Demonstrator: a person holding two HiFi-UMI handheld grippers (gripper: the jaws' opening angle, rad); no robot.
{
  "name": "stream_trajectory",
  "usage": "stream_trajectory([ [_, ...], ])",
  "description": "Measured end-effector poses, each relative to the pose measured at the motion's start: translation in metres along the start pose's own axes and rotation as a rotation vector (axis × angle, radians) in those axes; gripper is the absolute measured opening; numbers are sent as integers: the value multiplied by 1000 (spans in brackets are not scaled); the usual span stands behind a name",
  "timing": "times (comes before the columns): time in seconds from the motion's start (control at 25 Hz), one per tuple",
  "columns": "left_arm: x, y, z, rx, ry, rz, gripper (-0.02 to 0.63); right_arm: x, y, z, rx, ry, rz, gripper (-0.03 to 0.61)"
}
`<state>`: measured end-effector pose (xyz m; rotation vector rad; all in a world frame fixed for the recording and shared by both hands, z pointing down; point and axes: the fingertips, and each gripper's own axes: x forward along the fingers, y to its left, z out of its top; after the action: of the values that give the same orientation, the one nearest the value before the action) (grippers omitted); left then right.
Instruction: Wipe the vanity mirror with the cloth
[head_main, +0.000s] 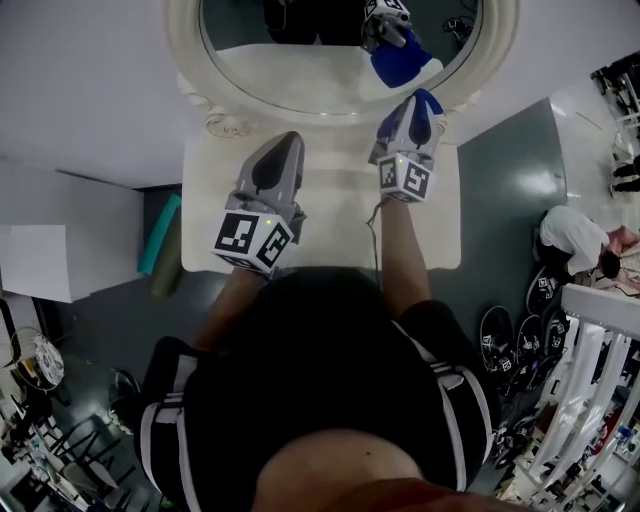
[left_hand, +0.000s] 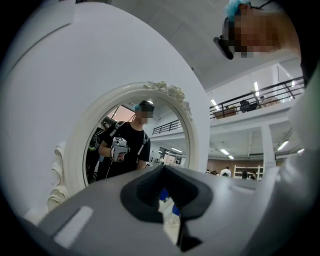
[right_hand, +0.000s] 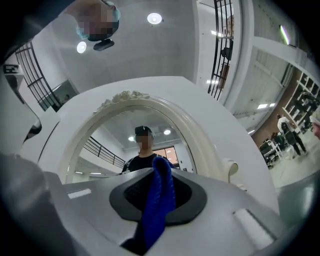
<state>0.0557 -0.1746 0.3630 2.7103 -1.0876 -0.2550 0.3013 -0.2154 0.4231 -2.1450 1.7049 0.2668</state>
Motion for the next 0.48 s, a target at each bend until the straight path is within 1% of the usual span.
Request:
stream_trajectory([
  [0.2,10,0,-1,13,23,5,9,12,-22,-12,25,1,-74,38],
  [0.36,23,1,-7,14,43,10,9,28,-36,-23,54,-6,-74,38],
  [0.48,28,4,-8,14,49,24,9,36,-39,-25,55,-16,-80,38],
])
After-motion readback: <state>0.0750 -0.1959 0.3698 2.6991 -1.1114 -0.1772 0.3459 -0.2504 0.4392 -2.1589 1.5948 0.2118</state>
